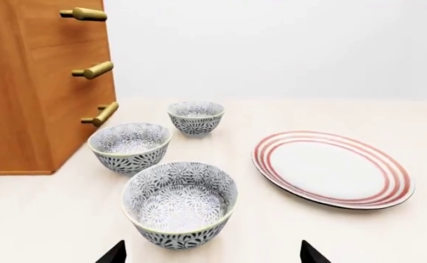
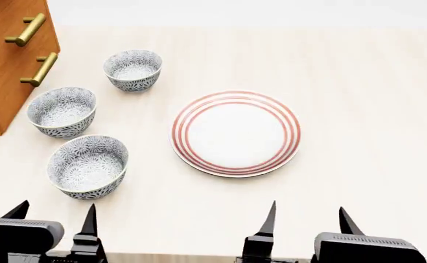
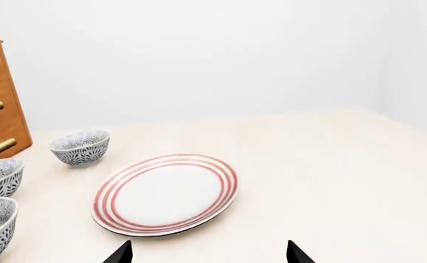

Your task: Put the bowl at the front on the plate.

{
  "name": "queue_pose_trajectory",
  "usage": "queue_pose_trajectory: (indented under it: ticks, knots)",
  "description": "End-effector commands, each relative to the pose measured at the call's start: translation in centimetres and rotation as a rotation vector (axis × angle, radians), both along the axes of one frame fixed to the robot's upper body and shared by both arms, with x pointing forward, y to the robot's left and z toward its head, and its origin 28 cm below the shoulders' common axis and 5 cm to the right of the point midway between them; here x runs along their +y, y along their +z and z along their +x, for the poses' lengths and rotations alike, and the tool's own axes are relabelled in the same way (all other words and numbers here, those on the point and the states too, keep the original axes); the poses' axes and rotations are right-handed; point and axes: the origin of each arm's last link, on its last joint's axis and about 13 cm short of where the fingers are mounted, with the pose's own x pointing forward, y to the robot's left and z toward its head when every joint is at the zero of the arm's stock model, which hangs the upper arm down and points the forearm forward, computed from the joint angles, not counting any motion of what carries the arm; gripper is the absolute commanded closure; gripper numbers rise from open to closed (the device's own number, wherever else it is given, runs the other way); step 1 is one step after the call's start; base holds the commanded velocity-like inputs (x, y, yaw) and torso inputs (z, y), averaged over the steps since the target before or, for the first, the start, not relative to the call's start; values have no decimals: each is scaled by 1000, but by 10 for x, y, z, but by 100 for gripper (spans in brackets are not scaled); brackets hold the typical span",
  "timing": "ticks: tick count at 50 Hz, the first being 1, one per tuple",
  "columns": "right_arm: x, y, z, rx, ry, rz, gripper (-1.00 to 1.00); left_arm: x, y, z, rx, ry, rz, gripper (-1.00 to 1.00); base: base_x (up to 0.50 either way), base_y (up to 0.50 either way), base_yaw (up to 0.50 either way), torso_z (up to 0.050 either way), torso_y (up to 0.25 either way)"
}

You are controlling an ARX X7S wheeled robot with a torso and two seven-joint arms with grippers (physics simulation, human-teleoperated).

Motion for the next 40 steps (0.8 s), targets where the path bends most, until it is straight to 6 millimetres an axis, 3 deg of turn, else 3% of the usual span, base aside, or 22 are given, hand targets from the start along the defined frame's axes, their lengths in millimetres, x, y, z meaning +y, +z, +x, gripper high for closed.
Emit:
queue_pose_trajectory:
  ticks: [1,40]
  knots:
    - [-5,35,4,-35,5,-35,-100,-1,34,11,-32,-22,21,-100,0,0,0,0,0]
    - [-13,165,21,-235,92,-181,-100,-16,156,38,-186,-129,-48,-100,0,0,0,0,0]
